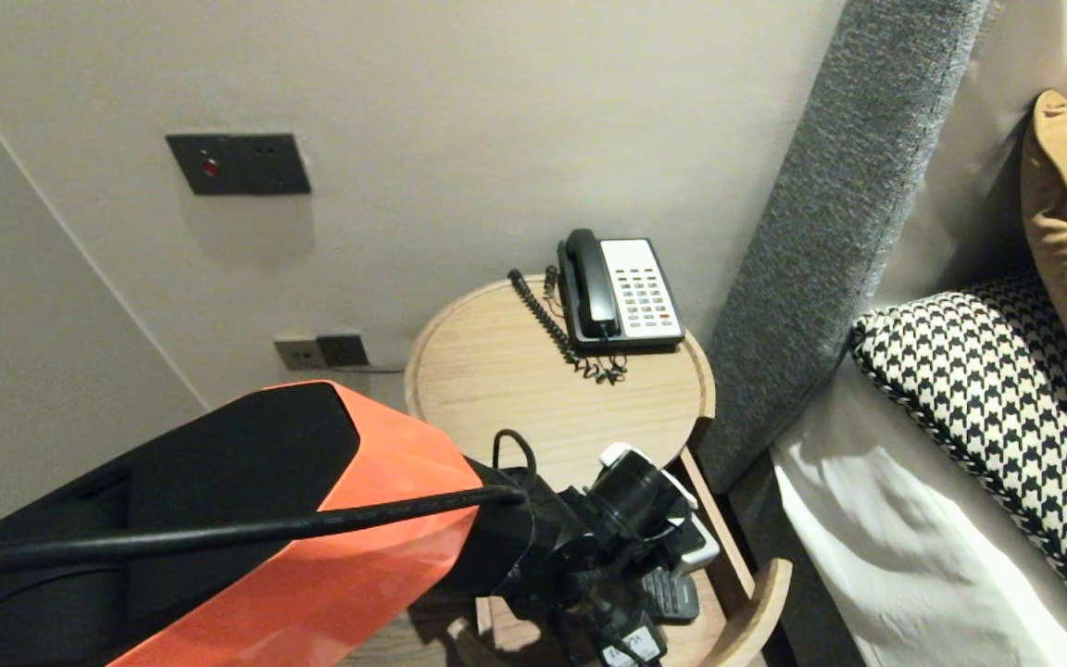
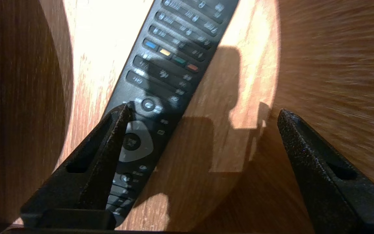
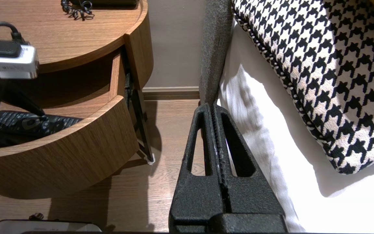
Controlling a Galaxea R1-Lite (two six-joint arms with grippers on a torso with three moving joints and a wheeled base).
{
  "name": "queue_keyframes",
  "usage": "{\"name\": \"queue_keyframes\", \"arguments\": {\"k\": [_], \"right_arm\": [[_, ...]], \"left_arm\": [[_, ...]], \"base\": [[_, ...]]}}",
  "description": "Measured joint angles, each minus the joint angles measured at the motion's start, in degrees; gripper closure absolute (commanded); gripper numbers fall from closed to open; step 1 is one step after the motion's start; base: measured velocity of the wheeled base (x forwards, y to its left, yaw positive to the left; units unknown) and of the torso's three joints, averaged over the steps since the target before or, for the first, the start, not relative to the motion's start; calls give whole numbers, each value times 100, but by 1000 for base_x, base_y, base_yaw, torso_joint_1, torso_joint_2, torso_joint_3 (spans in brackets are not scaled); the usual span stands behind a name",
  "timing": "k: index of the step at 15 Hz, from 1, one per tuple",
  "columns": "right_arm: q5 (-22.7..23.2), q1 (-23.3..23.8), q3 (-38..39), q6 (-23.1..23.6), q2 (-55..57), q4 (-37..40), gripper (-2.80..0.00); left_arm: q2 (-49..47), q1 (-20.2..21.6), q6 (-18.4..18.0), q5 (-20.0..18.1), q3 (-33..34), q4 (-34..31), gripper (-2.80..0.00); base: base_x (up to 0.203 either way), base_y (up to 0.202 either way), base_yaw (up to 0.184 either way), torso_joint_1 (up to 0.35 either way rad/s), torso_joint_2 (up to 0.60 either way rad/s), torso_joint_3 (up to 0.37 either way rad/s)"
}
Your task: Take the remote control out of the drawer one by one and place them on the table
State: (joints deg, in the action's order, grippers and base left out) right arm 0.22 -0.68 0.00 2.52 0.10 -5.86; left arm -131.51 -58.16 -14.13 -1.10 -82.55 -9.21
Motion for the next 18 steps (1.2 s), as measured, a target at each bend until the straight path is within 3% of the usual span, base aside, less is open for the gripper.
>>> {"name": "queue_keyframes", "arguments": {"k": [6, 18], "right_arm": [[0, 0, 0, 0, 0, -2, 0], [3, 0, 0, 0, 0, 1, 0]], "left_arm": [[-270, 15, -6, 96, 1, 394, -280], [-429, 15, 11, 178, -40, 496, -280]], "base": [[0, 0, 0, 0, 0, 0], [0, 0, 0, 0, 0, 0]]}}
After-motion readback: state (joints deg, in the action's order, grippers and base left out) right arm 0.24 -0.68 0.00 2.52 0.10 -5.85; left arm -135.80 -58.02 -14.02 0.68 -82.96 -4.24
